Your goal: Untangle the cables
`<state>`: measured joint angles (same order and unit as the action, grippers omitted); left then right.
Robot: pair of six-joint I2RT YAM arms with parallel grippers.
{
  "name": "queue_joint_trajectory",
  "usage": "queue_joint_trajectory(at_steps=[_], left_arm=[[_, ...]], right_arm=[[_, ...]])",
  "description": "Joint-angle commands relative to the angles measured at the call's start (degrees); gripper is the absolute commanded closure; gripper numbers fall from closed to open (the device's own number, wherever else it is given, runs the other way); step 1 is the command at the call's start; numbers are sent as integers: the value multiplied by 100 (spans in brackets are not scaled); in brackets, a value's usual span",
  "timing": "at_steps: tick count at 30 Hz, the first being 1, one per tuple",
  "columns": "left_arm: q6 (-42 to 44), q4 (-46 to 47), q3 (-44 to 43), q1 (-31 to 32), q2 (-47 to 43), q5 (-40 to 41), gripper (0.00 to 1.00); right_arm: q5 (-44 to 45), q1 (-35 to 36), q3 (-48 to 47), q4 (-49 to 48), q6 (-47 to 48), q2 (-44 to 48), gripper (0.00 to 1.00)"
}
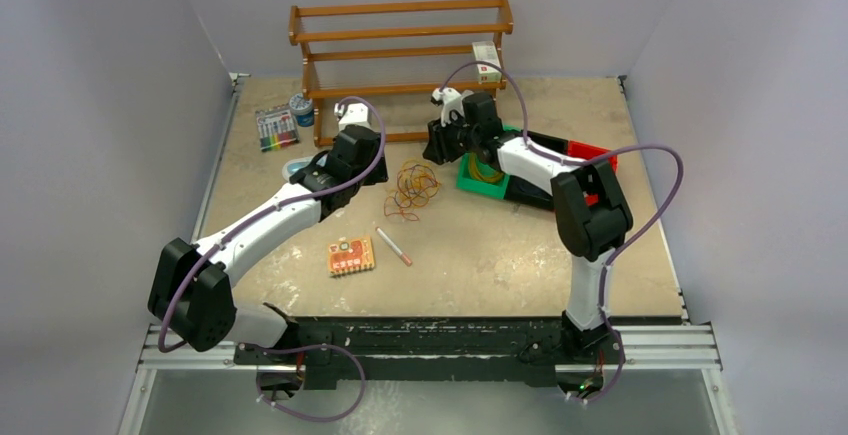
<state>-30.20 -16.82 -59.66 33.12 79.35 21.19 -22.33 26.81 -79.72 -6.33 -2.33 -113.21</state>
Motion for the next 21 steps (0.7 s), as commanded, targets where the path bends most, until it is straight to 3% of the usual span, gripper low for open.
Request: queue_joint_trajectory(at_steps=[1,11,21], left_arm=[[110,272,-13,-30,-130,-42,52],[111,267,22,-26,-140,1,53],[94,276,37,-28,-151,-1,52]], right_arm=[[-203,58,-250,123,139,-72,59],[-329,99,-420,360,223,-338,60],[-328,121,-347,304,233,-242,79]])
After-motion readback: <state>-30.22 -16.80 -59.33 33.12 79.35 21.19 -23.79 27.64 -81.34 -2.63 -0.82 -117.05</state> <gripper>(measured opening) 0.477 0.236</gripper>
